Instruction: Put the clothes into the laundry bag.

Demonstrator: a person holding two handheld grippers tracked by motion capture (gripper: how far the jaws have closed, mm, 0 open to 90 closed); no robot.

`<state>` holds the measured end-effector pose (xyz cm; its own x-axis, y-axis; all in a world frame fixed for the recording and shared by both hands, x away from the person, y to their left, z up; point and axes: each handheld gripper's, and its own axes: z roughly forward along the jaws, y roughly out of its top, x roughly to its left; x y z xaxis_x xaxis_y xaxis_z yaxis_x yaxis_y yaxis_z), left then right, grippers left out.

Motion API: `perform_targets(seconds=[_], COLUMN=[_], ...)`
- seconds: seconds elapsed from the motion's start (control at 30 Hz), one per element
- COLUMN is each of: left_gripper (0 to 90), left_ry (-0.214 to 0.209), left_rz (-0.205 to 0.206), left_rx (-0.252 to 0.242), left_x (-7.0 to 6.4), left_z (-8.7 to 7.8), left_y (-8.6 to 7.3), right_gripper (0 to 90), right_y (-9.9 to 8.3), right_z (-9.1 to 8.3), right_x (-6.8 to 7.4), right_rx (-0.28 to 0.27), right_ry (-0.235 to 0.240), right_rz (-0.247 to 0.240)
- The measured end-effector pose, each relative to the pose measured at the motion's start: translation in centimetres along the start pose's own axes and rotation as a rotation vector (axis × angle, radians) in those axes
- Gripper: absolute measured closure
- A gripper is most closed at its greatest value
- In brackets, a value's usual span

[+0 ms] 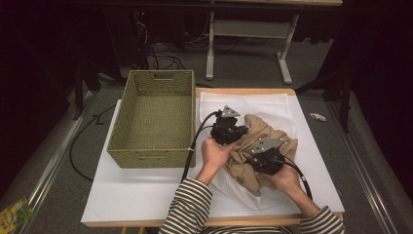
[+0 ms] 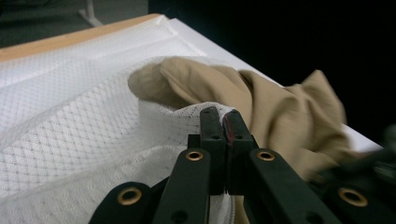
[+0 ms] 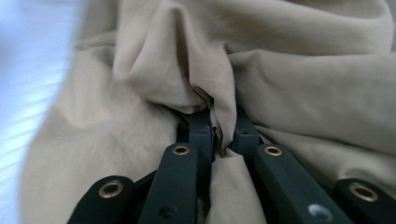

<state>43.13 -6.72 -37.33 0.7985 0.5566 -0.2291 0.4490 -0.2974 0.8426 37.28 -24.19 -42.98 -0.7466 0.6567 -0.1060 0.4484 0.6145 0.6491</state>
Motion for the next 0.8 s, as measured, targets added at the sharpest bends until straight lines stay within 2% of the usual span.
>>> perform_targets(seconds=[0.1, 0.13, 0.23, 0.27, 0.3, 0.37, 0.5, 0.63, 0.67, 0.73, 0.8], left_gripper=[89.5, 89.5, 89.4, 89.4, 89.3, 89.3, 89.3, 89.2, 89.2, 89.2, 89.2], left_ry=[0.003, 0.006, -0.004, -0.004, -0.004, 0.001, 0.003, 0.007, 0.009, 0.015, 0.017], left_rz=[0.022, 0.022, -0.014, -0.014, -0.018, -0.028, -0.036, -0.036, -0.034, -0.029, -0.026], left_rx=[0.017, 0.019, 0.015, 0.015, 0.021, 0.021, 0.022, 0.023, 0.023, 0.023, 0.025], left_x=[-0.4, -0.4, 0.2, 0.2, 0.5, 0.7, 1.0, 1.0, 1.0, 0.9, 0.9], left_z=[0.0, 0.1, 0.4, 0.4, 0.4, 0.3, 0.3, 0.3, 0.3, 0.3, 0.3], left_y=[-0.2, -0.4, -1.0, -1.0, -1.3, -1.6, -1.9, -2.0, -2.0, -2.0, -2.0], right_gripper=[82.1, 81.3, 73.8, 73.8, 63.1, 55.0, 48.0, 45.0, 43.9, 38.4, 31.7], right_y=[0.2, 0.3, 0.4, 0.4, 0.2, 0.0, -0.5, -0.6, -0.6, -0.4, -0.2], right_z=[1.5, 1.9, 2.1, 2.1, 1.3, 0.0, -3.0, -5.9, -6.7, -7.4, -7.4], right_x=[-0.8, -1.0, -1.1, -1.1, -0.9, -0.6, -0.1, -1.0, -1.5, -2.7, -4.1], right_rx=[-0.003, -0.001, -0.014, -0.014, -0.042, -0.074, -0.142, -0.22, -0.24, -0.258, -0.252], right_ry=[-0.105, -0.122, -0.123, -0.123, -0.08, -0.049, -0.041, -0.072, -0.099, -0.144, -0.181], right_rz=[0.023, 0.037, 0.045, 0.045, 0.057, 0.055, 0.035, 0.051, 0.059, 0.094, 0.144])
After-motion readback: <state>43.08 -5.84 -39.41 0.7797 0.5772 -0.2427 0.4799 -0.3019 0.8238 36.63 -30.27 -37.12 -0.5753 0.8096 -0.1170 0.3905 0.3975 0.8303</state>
